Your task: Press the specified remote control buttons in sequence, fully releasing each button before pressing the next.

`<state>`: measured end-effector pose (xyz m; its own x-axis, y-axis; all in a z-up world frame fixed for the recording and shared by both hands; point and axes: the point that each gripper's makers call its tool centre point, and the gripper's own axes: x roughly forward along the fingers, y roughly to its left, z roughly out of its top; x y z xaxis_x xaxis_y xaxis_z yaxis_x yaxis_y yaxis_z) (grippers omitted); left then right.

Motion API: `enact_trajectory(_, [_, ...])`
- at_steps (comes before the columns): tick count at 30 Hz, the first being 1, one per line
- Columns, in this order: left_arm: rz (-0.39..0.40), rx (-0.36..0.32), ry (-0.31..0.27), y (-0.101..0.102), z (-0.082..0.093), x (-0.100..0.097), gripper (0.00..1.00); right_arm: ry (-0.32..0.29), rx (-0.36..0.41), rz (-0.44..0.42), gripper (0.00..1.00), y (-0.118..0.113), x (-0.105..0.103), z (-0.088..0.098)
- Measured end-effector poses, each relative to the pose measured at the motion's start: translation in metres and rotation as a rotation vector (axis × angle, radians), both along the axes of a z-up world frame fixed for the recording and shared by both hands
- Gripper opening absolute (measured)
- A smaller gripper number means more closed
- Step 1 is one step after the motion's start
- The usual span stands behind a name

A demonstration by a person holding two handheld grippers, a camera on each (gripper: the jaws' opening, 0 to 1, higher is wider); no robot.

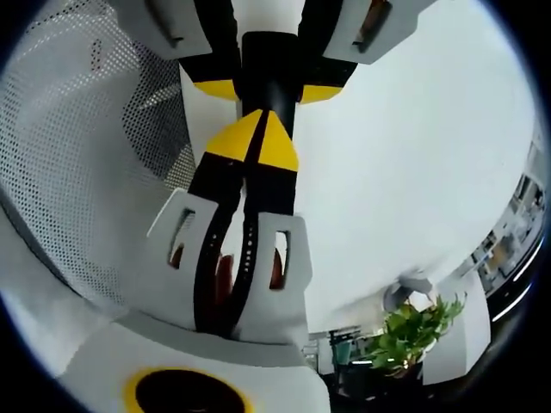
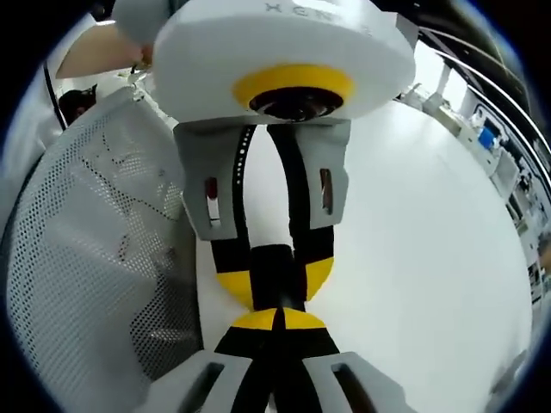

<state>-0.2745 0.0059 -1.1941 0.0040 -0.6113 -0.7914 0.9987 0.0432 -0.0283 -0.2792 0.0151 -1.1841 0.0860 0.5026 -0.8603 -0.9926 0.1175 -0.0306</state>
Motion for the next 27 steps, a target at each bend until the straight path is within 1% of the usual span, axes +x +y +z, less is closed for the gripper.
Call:
enact_trajectory(5, [-0.003, 0.004, -0.007, 0.0, 0.0, 0.0, 0.24, 0.005, -0.02, 0.013, 0.0, 0.0, 0.0, -0.001])
enact_trajectory(7, [-0.013, 0.013, -0.008, 0.0, -0.001, 0.0, 0.24, 0.02, -0.019, 0.011, 0.0, -0.001, -0.001, 0.0])
enact_trajectory(9, [-0.018, 0.023, -0.002, 0.0, 0.0, 0.0, 0.24, 0.059, -0.006, -0.029, 0.0, -0.002, -0.002, 0.0])
enact_trajectory(10, [-0.016, 0.027, 0.002, 0.0, -0.001, 0.0, 0.24, 0.051, -0.007, -0.028, 0.0, -0.003, -0.002, 0.0])
enact_trajectory(12, [-0.014, 0.031, 0.002, 0.0, -0.001, 0.0, 0.24, 0.06, -0.002, -0.026, 0.0, -0.005, -0.007, 0.0])
enact_trajectory(14, [-0.011, 0.032, -0.008, 0.001, -0.001, -0.001, 0.24, 0.051, 0.031, -0.034, 0.0, -0.004, -0.008, 0.0])
enact_trajectory(16, [0.001, 0.032, -0.006, 0.001, -0.001, -0.001, 0.24, 0.064, 0.075, -0.068, 0.0, -0.003, -0.007, 0.0])
enact_trajectory(18, [0.001, 0.041, -0.006, 0.0, -0.001, 0.0, 0.24, 0.065, 0.113, -0.083, 0.0, -0.005, -0.008, 0.001])
enact_trajectory(20, [0.001, 0.045, -0.007, 0.001, -0.002, 0.0, 0.24, 0.097, 0.133, -0.114, 0.0, -0.008, -0.011, 0.001])
enact_trajectory(21, [0.002, 0.045, -0.01, 0.001, -0.002, -0.001, 0.24, 0.104, 0.147, -0.149, 0.0, -0.008, -0.01, 0.001])
enact_trajectory(22, [0.008, 0.041, -0.012, 0.001, -0.002, 0.0, 0.24, 0.114, 0.164, -0.164, 0.0, -0.008, -0.011, 0.002])
enact_trajectory(23, [0.01, 0.04, -0.012, 0.001, -0.002, 0.0, 0.24, 0.119, 0.168, -0.161, 0.0, -0.01, -0.012, 0.001])
enact_trajectory(25, [0.009, 0.039, -0.012, 0.001, -0.002, 0.0, 0.24, 0.119, 0.167, -0.184, 0.0, -0.013, -0.01, 0.002])
enact_trajectory(26, [0.007, 0.04, -0.012, 0.001, -0.002, 0.0, 0.24, 0.114, 0.164, -0.187, 0.0, -0.015, -0.009, 0.002])
enact_trajectory(27, [0.006, 0.044, -0.013, 0.001, -0.002, 0.0, 0.24, 0.095, 0.166, -0.208, 0.01, -0.018, -0.006, 0.003])
